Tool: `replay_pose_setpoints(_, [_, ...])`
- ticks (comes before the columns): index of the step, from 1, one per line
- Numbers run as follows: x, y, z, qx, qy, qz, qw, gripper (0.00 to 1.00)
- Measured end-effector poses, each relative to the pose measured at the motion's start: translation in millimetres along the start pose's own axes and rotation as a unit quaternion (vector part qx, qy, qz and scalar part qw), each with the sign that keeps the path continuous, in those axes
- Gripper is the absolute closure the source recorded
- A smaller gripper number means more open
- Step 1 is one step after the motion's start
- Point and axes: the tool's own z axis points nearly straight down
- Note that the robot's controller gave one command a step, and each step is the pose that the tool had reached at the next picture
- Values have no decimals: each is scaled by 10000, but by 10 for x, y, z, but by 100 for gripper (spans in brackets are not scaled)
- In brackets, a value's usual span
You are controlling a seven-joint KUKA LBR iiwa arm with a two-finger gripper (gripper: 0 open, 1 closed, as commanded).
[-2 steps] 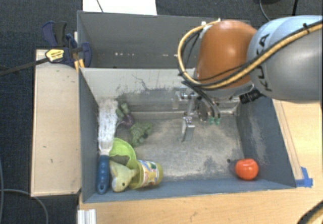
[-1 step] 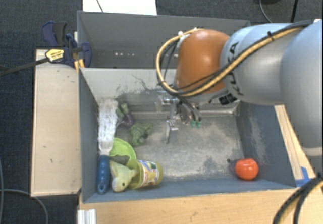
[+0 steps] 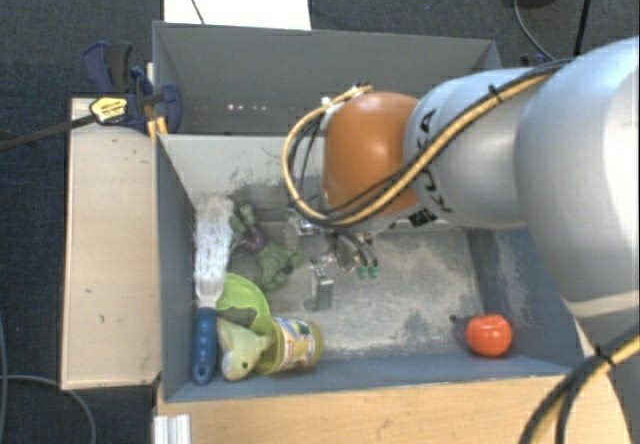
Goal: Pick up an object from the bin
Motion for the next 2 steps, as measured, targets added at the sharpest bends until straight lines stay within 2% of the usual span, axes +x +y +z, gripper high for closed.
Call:
replay_pose_setpoints(1, [-221,224,158,1,-33,254,9997,0])
replay_pose_setpoints(2, [314,465,164,-3,-174,199,9996,100])
